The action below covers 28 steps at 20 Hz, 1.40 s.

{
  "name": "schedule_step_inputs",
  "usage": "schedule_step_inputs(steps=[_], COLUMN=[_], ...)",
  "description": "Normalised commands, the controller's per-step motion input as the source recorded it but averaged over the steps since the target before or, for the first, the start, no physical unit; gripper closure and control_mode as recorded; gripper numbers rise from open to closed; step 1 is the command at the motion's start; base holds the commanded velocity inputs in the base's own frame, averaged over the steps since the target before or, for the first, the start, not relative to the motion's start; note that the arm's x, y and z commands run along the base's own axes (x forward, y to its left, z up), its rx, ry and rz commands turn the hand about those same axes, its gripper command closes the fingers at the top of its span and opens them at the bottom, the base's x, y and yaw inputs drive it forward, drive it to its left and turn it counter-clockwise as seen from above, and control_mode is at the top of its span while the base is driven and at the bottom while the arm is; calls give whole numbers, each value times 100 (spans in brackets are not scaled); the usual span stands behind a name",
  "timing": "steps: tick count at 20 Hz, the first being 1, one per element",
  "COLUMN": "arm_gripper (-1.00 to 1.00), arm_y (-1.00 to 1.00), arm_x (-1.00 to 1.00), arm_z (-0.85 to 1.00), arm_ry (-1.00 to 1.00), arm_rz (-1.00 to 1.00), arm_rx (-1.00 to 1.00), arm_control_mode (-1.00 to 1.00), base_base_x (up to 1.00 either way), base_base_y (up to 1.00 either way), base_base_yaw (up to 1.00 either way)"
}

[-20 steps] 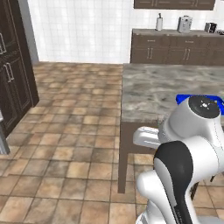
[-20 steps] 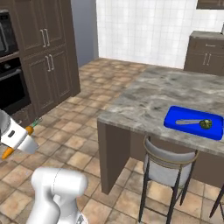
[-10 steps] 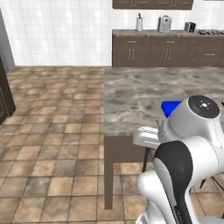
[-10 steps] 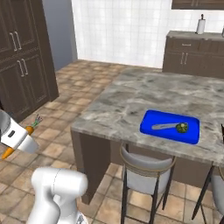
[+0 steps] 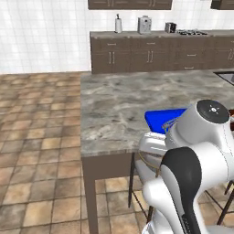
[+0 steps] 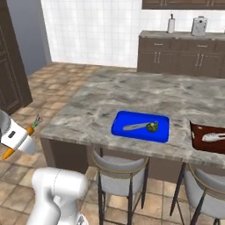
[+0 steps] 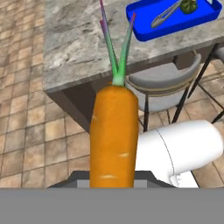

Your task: Gather the broccoli and carrot from the fridge and place them on a tray on the dining counter. Then gather the fish and chicken drumstick from the fridge and place them on the other tray.

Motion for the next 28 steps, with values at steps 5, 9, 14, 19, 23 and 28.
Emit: schedule_step_inputs(steps=[5,9,14,19,23,28], arm_gripper=[100,100,100,100,100,100], arm_y=[0,0,0,0,0,0], arm_x=[0,0,0,0,0,0], arm_z=[0,0,0,0,0,0], arm_ry=[0,0,0,0,0,0], arm_rz=[0,0,0,0,0,0], arm_rx=[0,0,0,0,0,0], arm_control_mode=[100,100,100,100,100,100], base_base_x=[39,41,39,46,53,58], base_base_y=[-47,-49,-53,-40,-25,-13], base_base_yaw=[-22,-19,-11,-2,0,0])
